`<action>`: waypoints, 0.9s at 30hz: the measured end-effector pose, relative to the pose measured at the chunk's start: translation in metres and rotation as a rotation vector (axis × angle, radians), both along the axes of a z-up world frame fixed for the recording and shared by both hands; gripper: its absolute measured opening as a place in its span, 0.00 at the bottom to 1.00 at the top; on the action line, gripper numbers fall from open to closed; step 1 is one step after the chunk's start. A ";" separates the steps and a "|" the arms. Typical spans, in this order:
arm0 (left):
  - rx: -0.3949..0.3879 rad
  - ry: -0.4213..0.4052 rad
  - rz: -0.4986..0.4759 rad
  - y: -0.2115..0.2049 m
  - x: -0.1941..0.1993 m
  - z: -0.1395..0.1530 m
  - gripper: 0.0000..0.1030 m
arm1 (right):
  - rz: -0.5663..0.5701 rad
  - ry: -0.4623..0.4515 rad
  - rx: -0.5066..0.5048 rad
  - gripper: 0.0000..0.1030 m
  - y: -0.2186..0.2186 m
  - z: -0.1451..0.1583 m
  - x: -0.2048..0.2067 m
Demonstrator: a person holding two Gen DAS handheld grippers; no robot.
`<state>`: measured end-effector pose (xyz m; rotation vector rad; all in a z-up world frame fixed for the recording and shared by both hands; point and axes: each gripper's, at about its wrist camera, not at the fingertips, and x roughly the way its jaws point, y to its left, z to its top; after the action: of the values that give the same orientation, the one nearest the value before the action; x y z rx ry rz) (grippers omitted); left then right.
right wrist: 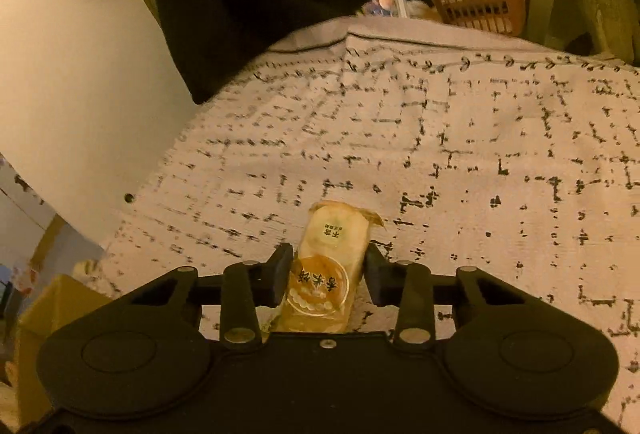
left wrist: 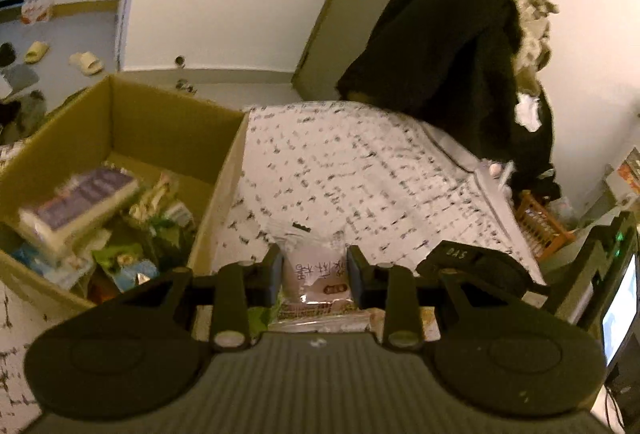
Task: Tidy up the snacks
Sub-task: 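Lift both held packets toward the cardboard box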
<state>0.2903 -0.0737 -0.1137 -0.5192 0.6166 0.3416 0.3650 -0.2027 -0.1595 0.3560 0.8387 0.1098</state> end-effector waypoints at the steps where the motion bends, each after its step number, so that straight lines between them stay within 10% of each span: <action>1: 0.002 -0.006 -0.015 -0.001 -0.001 0.004 0.31 | 0.004 -0.009 0.010 0.36 0.000 0.005 -0.004; 27: 0.064 -0.119 0.000 0.055 -0.063 0.073 0.31 | 0.176 -0.222 0.161 0.36 0.048 0.087 -0.091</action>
<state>0.2269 -0.0182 -0.0410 -0.4744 0.4888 0.3268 0.2742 -0.1543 -0.0730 0.4123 0.6416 0.3751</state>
